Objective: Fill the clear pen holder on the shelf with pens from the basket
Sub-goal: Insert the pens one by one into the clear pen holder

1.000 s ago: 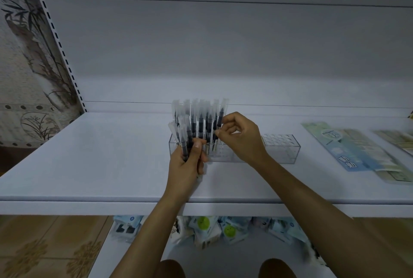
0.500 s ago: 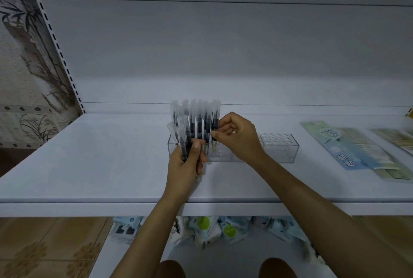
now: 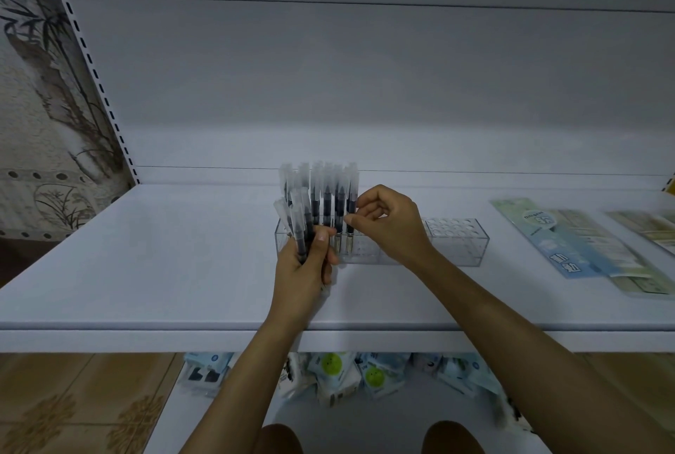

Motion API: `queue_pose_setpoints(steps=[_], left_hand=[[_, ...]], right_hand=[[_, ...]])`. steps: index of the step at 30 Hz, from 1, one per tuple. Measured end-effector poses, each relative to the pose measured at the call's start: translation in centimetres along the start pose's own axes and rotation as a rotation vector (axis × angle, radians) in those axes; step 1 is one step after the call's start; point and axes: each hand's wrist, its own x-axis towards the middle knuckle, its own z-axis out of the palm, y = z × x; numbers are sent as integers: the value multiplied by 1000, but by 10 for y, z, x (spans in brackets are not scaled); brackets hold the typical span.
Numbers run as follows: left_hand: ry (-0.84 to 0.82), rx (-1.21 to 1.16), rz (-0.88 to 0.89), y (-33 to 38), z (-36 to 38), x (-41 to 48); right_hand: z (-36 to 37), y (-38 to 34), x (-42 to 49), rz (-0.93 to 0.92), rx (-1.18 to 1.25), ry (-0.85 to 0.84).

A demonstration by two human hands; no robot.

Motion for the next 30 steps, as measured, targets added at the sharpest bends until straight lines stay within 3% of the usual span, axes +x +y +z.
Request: queue_pose_setpoints(steps=[20, 30], left_hand=[[1, 12, 4, 0, 0, 0], [-35, -50, -4, 2, 0, 0]], right_hand=[[-1, -1, -1, 2, 3, -16], [-19, -23, -4, -10, 118, -6]])
